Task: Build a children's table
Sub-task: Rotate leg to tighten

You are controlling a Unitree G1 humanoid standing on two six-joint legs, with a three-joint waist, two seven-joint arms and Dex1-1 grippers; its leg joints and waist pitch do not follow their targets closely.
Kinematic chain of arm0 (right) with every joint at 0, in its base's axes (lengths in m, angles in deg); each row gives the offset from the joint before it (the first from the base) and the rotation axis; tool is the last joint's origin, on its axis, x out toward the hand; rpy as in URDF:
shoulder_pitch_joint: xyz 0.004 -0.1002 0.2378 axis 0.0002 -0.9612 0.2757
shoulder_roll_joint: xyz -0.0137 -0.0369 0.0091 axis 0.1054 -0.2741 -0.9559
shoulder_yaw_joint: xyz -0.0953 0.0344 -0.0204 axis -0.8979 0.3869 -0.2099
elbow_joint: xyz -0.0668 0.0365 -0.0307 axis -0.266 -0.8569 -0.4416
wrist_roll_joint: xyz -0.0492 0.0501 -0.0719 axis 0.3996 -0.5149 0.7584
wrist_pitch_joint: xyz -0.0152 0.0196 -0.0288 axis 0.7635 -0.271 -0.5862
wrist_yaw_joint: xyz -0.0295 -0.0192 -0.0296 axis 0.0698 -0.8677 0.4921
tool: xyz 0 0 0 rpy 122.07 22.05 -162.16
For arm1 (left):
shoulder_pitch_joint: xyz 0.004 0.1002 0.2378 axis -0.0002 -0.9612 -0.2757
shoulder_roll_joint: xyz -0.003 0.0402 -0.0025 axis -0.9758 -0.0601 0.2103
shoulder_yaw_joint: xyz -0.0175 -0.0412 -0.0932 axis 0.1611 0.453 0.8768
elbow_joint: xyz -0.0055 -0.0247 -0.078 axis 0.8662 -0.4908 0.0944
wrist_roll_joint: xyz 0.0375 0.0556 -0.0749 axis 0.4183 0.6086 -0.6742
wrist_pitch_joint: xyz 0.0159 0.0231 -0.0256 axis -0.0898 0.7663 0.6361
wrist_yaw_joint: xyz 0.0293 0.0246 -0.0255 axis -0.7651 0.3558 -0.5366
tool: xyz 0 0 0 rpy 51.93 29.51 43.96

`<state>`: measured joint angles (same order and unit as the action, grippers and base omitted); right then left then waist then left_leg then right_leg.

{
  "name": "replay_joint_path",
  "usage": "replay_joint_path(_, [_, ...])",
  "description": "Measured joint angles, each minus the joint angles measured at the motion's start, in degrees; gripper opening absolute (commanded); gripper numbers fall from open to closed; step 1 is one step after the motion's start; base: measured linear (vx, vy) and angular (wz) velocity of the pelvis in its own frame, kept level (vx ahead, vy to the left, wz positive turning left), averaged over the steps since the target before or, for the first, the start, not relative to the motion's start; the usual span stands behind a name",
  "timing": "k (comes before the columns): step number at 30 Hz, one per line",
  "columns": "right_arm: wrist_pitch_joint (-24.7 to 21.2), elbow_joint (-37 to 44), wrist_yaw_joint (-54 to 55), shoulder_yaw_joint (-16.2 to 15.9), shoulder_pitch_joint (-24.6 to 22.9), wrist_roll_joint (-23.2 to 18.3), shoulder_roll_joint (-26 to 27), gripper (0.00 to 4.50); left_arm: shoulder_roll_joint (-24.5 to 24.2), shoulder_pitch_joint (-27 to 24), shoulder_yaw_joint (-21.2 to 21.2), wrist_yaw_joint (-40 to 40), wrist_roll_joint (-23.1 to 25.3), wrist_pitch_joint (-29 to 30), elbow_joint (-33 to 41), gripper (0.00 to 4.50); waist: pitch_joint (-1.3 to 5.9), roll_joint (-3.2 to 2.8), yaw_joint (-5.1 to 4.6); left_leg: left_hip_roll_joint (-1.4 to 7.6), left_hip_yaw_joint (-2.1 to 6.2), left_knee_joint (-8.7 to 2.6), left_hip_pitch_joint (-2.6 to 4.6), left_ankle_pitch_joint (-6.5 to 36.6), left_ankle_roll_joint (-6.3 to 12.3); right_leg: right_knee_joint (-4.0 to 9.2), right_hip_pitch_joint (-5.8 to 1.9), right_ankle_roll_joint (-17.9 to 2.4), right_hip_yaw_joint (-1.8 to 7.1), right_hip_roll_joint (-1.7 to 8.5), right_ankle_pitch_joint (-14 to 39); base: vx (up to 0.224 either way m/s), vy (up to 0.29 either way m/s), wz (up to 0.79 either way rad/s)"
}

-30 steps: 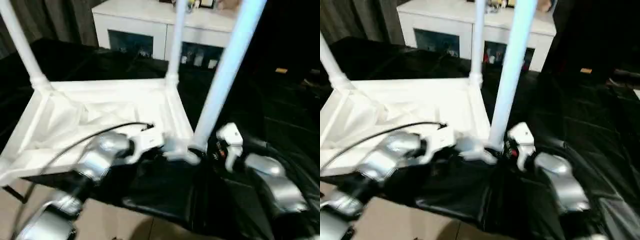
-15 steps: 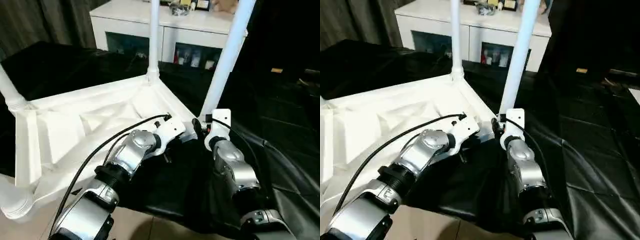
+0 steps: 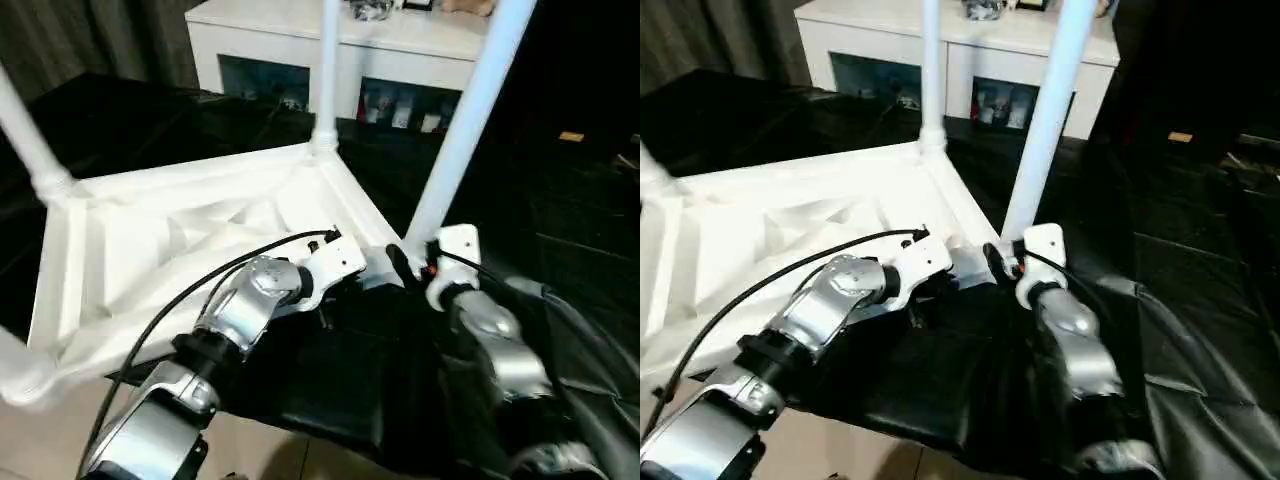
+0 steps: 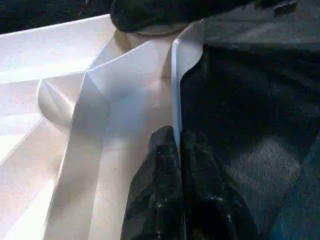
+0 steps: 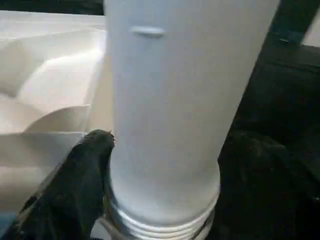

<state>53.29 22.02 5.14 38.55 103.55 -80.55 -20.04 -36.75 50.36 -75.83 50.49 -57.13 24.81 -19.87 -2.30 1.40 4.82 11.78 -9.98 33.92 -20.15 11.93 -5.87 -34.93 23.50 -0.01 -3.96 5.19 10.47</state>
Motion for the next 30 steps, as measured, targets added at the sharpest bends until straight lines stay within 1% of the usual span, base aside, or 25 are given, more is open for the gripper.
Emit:
replay_joint_path(1, [-0.2, 1.3, -2.4, 0.0, -0.7, -0.9, -1.0, 4.16, -0.7, -0.3, 0.0, 0.6, -0.2, -0.3, 0.4, 0.00, 0.00, 0.00, 0.11, 0.01, 0.00, 0.00, 0.00, 0.0, 0.00, 0.00, 0.00, 0.0, 0.00, 0.00, 0.0, 0.000, 0.000, 0.00])
replay_joint_path(2, [-0.4, 3.7, -7.1, -0.3, -2.4, -2.4, -3.4, 4.16, -1.6, -0.8, 0.1, 1.7, -0.7, -0.7, 1.0, 0.00, 0.00, -0.01, 0.14, 0.01, -0.01, 0.00, 0.03, 0.0, 0.01, 0.00, -0.02, 0.0, 0.01, 0.00, 0.1, 0.000, 0.000, 0.00])
replay_joint_path(5, [-1.1, 5.9, -13.6, -0.3, -4.3, -4.4, -6.3, 4.16, -3.5, -1.2, 0.6, 3.3, -1.1, -1.5, 1.4, 0.00, -0.01, 0.00, -0.28, 0.04, -0.01, 0.00, 0.09, 0.0, 0.01, -0.01, -0.02, 0.0, 0.03, -0.05, 0.1, 0.000, 0.000, 0.00])
replay_joint_path(7, [-1.6, 8.4, -18.4, -1.6, -6.3, -6.0, -8.1, 4.16, -4.5, -1.6, 0.6, 4.7, -1.3, -2.3, 1.9, 0.00, -0.02, -0.02, -0.42, 0.05, -0.01, -0.04, 0.11, 0.0, 0.01, -0.01, -0.02, 0.0, 0.03, -0.06, 0.1, 0.000, 0.000, 0.00])
replay_joint_path(9, [-2.2, 10.0, -23.3, -2.5, -7.5, -7.0, -10.3, 4.16, -7.4, -2.3, 0.6, 8.6, -2.4, -3.5, 3.1, 0.00, -0.03, -0.03, -0.74, 0.07, 0.02, -0.06, 0.11, 0.0, 0.01, -0.02, 0.00, 0.0, 0.03, -0.11, 0.1, 0.000, 0.000, 0.00])
replay_joint_path(11, [-2.3, 10.1, -25.1, -2.3, -7.7, -7.5, -11.8, 4.16, -9.3, -3.1, 0.9, 11.8, -3.5, -4.1, 4.0, 0.00, -0.03, -0.03, -0.85, 0.07, 0.02, -0.05, 0.10, 0.0, 0.00, -0.02, 0.00, 0.0, 0.04, -0.11, 0.1, 0.000, 0.000, 0.00])
replay_joint_path(15, [-2.3, 9.9, -27.0, -2.6, -7.3, -7.7, -12.0, 4.16, -10.1, -3.7, 0.8, 14.6, -4.4, -4.0, 5.4, 0.00, -0.05, 0.01, -0.81, 0.06, -0.01, -0.02, 0.06, 0.0, 0.00, -0.01, -0.01, 0.0, 0.06, -0.07, 0.1, 0.000, 0.000, 0.00])
replay_joint_path(19, [-2.1, 9.5, -27.4, -2.8, -5.9, -7.7, -12.0, 4.16, -10.5, -3.9, 0.7, 16.2, -4.9, -3.8, 6.2, 0.00, -0.05, 0.01, -0.70, 0.06, -0.01, -0.02, 0.06, 0.0, 0.01, -0.01, 0.00, 0.0, 0.05, -0.07, 0.1, 0.000, 0.000, 0.00])
replay_joint_path(23, [-2.1, 9.5, -30.3, -4.7, -5.6, -7.7, -12.2, 4.16, -10.7, -4.2, 0.5, 17.2, -5.0, -3.5, 7.0, 0.00, -0.05, 0.01, -0.21, 0.06, -0.03, -0.02, 0.05, 0.0, 0.04, -0.01, 0.00, -0.1, 0.05, -0.07, 0.2, 0.000, 0.000, 0.00])
replay_joint_path(26, [-2.2, 9.5, -31.7, -5.1, -5.6, -7.7, -12.5, 3.79, -10.7, -4.2, 0.4, 17.5, -5.0, -3.5, 7.1, 0.00, -0.05, 0.02, 0.16, 0.06, -0.04, -0.02, 0.06, 0.0, 0.06, -0.02, 0.00, -0.1, 0.05, -0.07, 0.2, 0.000, 0.000, 0.00])
replay_joint_path(28, [-2.3, 9.5, -32.0, -5.1, -5.6, -7.7, -12.6, 3.79, -10.7, -4.2, 0.4, 17.7, -5.0, -3.5, 7.1, 0.00, -0.05, 0.02, 0.17, 0.07, -0.04, -0.02, 0.07, 0.0, 0.06, -0.03, 0.00, -0.1, 0.05, -0.07, 0.2, 0.000, 0.000, 0.00])
replay_joint_path(30, [-2.3, 9.5, -32.3, -5.2, -5.6, -7.7, -12.6, 3.41, -10.7, -4.2, 0.4, 17.7, -5.0, -3.5, 7.1, 0.00, -0.06, 0.03, 0.17, 0.07, -0.04, -0.02, 0.07, 0.0, 0.06, -0.04, 0.00, -0.1, 0.05, -0.07, 0.2, 0.000, 0.000, 0.00])
